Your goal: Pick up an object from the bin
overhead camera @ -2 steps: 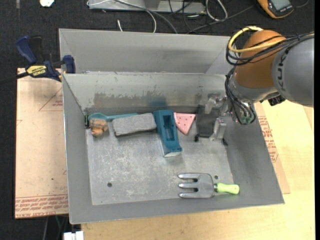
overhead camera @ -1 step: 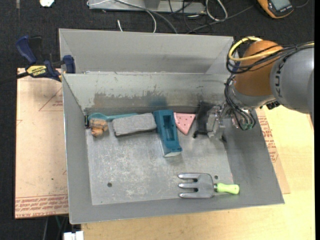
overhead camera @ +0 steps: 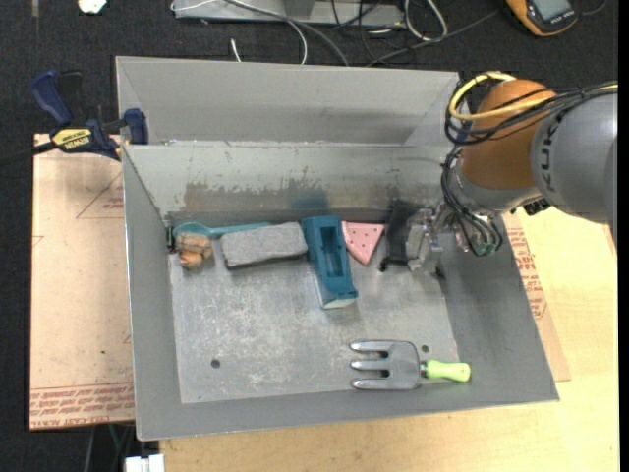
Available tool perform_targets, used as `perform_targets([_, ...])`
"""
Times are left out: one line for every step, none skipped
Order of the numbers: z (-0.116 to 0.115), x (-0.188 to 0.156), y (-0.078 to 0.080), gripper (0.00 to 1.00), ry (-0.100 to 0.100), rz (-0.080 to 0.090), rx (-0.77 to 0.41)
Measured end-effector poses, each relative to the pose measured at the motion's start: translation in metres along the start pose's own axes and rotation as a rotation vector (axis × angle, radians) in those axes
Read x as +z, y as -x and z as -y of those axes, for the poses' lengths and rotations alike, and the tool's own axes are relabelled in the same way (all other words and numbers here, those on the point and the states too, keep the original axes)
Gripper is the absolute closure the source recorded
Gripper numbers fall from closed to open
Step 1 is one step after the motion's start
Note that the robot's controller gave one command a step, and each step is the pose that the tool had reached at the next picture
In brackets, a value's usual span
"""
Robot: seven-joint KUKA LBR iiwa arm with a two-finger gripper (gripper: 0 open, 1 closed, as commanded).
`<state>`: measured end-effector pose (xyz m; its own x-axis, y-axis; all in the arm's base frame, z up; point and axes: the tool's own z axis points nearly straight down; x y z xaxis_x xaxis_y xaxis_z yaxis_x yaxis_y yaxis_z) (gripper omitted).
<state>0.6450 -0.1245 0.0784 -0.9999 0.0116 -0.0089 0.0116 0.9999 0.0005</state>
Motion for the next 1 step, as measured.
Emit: perform_targets([0.0054,-0.0577,-0.0034,1.00,0.002,-0.003,0.007])
